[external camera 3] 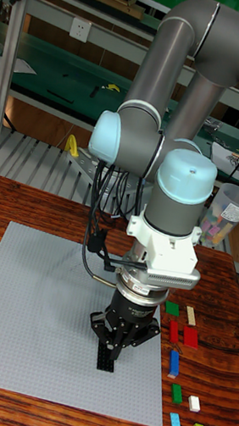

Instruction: Build with small Lego blocks

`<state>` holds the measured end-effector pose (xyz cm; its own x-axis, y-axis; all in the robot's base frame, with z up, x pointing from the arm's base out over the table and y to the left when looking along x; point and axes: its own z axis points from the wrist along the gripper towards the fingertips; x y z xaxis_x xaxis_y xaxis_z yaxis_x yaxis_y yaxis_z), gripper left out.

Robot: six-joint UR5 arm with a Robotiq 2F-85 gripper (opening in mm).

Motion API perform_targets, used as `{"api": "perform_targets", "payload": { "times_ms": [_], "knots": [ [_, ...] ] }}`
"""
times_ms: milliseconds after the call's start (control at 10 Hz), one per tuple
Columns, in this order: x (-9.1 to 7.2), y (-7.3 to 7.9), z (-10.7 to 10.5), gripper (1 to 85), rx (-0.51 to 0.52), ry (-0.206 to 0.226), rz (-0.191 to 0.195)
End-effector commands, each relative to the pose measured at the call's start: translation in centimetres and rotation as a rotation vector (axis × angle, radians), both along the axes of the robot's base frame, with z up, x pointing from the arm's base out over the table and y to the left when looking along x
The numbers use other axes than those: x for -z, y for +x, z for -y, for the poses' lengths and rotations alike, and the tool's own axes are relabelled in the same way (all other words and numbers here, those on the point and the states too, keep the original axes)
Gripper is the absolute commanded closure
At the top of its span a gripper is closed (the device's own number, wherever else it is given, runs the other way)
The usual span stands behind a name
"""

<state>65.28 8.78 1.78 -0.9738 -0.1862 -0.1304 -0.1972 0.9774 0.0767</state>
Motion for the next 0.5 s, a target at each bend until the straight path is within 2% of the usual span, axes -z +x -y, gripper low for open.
{"api": "perform_targets", "payload": {
  "times_ms": [0,400],
  "knots": [
    [0.0,0.1,1.3,84.3,0.031,-0.042,0.000],
    [-0.1,-1.0,4.1,84.3,-0.015,-0.094,-0.021]
  ]
}}
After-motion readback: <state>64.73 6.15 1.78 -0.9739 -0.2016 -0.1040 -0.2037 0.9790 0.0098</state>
